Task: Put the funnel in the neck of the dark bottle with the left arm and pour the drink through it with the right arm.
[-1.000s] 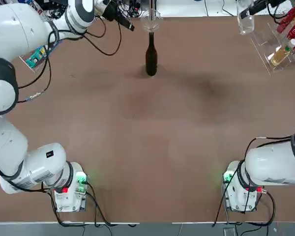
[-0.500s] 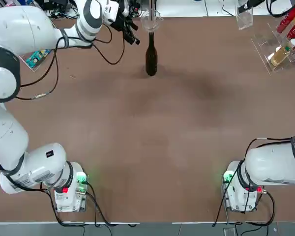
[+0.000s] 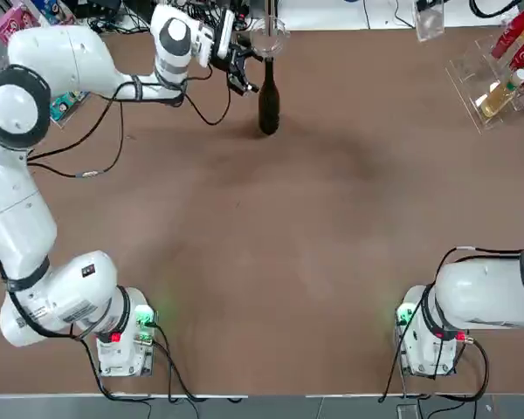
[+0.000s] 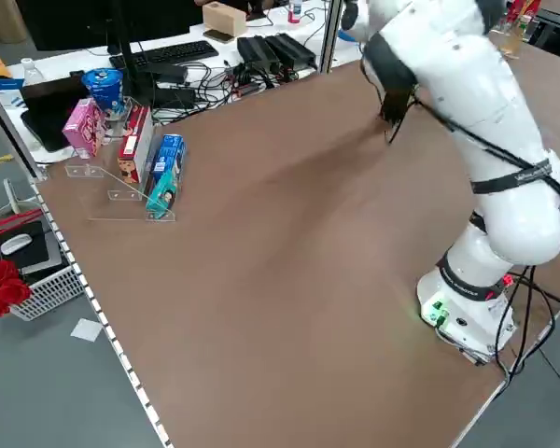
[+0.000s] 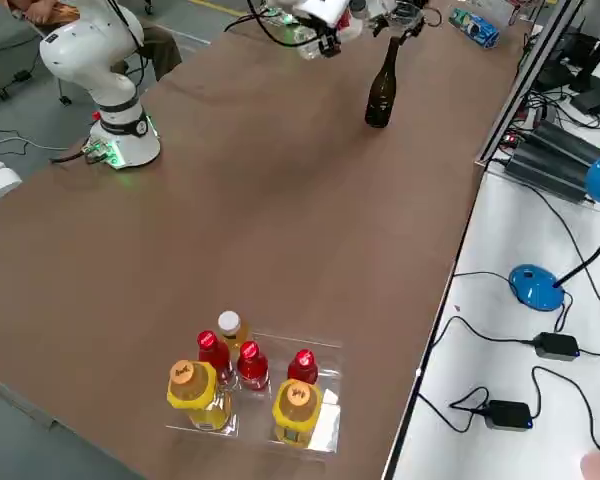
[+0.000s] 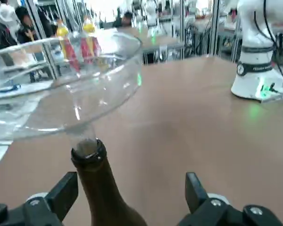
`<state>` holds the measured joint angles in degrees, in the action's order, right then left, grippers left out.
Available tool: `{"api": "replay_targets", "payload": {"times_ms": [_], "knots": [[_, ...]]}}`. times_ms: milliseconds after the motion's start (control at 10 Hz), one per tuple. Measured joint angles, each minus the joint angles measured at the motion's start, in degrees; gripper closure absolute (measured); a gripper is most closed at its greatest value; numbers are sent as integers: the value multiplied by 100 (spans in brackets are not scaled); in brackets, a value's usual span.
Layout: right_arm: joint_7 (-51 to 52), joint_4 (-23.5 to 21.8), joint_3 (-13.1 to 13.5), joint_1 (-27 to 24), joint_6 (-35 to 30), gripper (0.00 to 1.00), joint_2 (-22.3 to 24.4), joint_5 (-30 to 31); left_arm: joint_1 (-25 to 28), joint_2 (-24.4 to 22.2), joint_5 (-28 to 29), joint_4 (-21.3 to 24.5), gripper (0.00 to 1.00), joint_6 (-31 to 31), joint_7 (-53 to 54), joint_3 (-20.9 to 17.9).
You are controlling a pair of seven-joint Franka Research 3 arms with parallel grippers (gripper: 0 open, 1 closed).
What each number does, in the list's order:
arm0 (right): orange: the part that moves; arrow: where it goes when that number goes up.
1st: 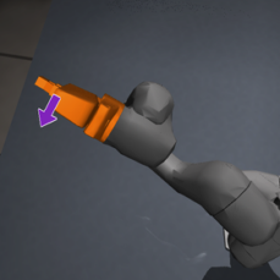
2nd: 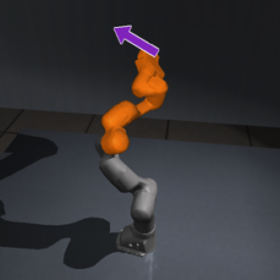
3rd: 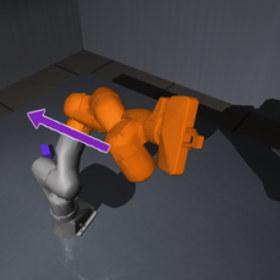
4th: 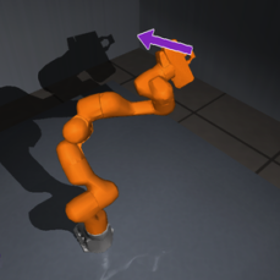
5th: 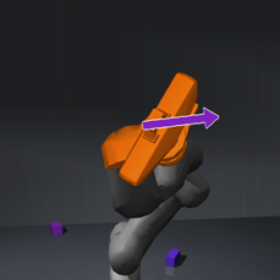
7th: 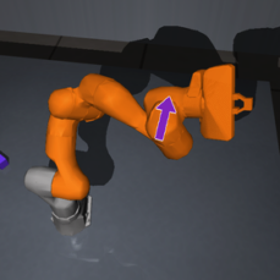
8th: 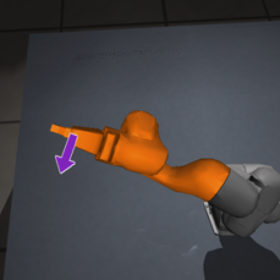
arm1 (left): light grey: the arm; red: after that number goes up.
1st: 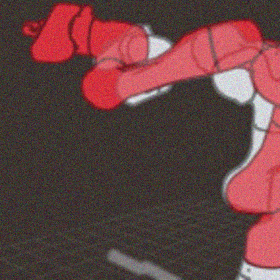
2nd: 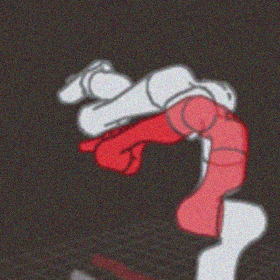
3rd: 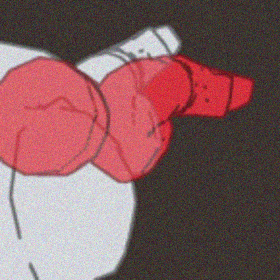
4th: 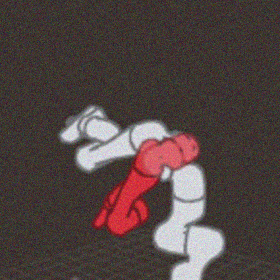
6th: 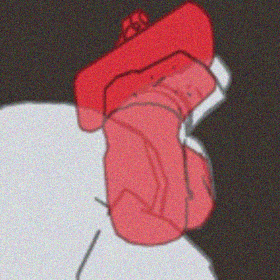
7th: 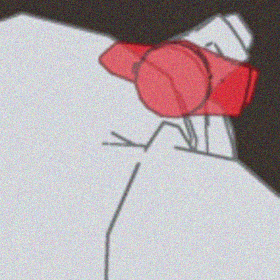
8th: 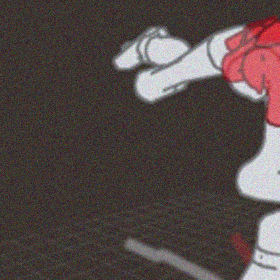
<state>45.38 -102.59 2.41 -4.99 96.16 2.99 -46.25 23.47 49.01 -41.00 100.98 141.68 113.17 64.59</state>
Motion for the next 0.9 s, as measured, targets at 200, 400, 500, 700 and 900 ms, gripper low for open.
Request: {"api": "replay_targets", "payload": {"times_ms": [200,400,500,700,900], "knots": [[-319,-1,-158,0,107,56,131,218,44,22,-329,-92,0,-315,18,51],[-419,-2,-207,0,114,56,178,284,97,37,-444,-198,0,-527,18,55],[-463,-3,-222,0,128,56,184,308,108,63,-507,-245,0,-611,18,55],[-602,-9,-320,0,228,56,217,380,110,177,-602,-302,0,-684,18,54],[-902,-13,-424,0,274,56,242,445,94,377,-633,-382,0,-722,18,55]]}}
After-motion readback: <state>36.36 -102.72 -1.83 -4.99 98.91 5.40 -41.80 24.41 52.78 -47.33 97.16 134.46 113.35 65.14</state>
